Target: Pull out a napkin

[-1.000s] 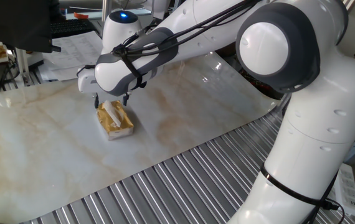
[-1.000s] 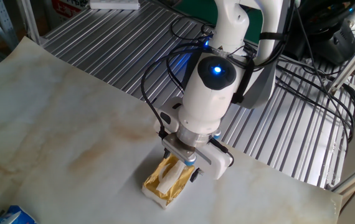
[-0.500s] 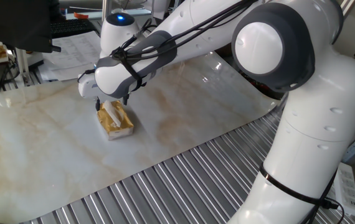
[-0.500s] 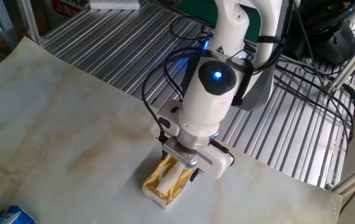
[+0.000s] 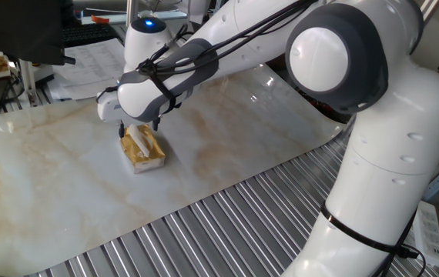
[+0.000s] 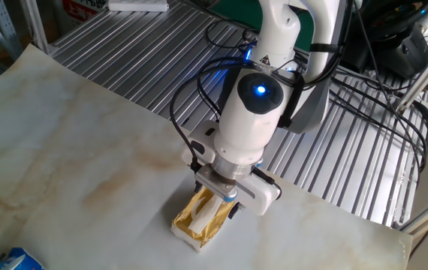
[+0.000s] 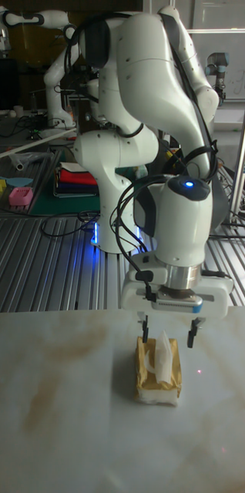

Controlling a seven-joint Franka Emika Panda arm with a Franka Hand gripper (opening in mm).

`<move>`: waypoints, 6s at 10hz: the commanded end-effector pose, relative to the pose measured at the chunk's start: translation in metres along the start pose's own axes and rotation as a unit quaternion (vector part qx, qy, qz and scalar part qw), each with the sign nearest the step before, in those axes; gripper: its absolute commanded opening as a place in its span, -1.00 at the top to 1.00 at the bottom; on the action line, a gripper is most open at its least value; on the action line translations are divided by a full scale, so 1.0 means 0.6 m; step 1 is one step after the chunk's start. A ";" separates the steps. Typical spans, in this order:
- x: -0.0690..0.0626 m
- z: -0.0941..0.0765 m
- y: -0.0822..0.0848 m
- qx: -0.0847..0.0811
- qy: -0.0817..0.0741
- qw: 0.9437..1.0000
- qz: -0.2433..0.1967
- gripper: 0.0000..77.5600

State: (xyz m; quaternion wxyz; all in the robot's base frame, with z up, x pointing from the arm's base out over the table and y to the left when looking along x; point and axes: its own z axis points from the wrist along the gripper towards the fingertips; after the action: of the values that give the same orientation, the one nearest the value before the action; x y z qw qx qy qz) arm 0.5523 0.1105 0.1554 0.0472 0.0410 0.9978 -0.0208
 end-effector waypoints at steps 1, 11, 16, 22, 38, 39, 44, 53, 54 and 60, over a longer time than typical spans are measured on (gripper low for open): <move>-0.002 0.001 -0.004 -0.001 -0.001 1.000 0.000 -0.99; 0.003 0.007 -0.009 0.002 0.008 1.000 -0.008 -0.99; 0.003 0.007 -0.009 0.007 0.024 1.000 0.009 -0.99; 0.003 0.007 -0.009 0.013 0.046 0.999 -0.016 -0.99; 0.000 0.022 -0.004 0.018 0.064 0.997 -0.032 -0.99; -0.001 0.025 -0.002 0.018 0.064 0.997 -0.033 -0.99; -0.005 0.039 0.004 0.018 0.064 0.997 -0.039 -0.99; 0.001 0.050 -0.003 0.018 0.063 0.997 -0.043 -0.99; 0.001 0.050 -0.003 0.018 0.063 0.997 -0.043 -0.99; 0.004 0.057 -0.004 0.019 0.063 0.997 -0.045 -0.99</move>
State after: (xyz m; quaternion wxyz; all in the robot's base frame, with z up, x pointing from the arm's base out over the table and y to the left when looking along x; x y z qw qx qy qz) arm 0.5520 0.1070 0.1203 -0.0188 -0.0011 0.9991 -0.0392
